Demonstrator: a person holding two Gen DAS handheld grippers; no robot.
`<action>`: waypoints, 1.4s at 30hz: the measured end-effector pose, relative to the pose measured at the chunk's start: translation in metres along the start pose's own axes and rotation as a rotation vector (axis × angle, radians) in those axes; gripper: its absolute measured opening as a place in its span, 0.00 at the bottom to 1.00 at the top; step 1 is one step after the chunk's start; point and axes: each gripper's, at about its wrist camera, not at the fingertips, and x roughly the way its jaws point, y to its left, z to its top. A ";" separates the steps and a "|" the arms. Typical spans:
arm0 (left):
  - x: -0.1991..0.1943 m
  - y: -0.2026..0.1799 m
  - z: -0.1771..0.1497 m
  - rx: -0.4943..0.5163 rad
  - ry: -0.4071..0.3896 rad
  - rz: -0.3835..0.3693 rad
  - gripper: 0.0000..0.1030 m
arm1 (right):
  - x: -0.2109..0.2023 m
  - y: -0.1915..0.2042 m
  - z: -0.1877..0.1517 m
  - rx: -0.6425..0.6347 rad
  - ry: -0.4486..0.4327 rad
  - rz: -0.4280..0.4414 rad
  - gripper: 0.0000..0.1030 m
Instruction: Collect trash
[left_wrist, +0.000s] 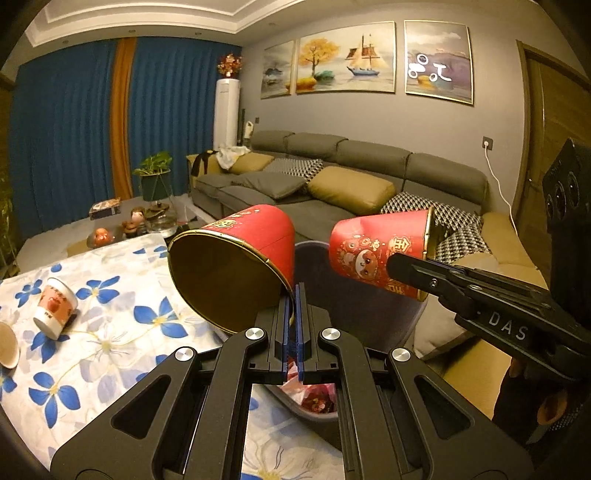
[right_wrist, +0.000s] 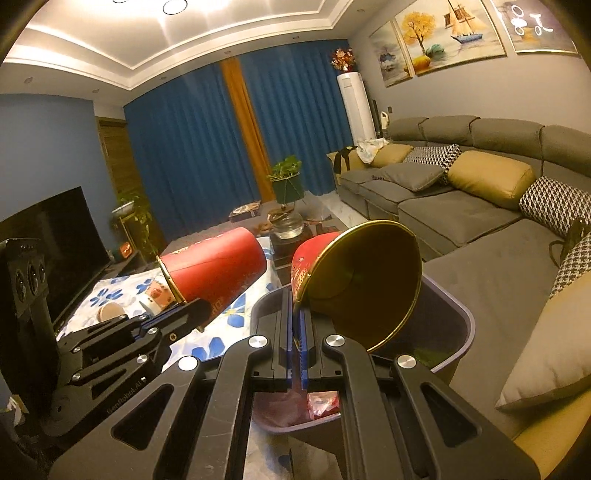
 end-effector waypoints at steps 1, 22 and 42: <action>0.002 -0.001 0.000 0.000 0.003 -0.003 0.02 | 0.003 -0.003 0.003 0.006 0.004 -0.004 0.04; 0.038 0.003 0.000 -0.015 0.048 -0.062 0.02 | 0.029 -0.013 0.004 0.037 0.046 -0.056 0.04; 0.046 0.008 -0.009 -0.044 0.062 -0.074 0.02 | 0.047 -0.022 0.007 0.066 0.078 -0.063 0.04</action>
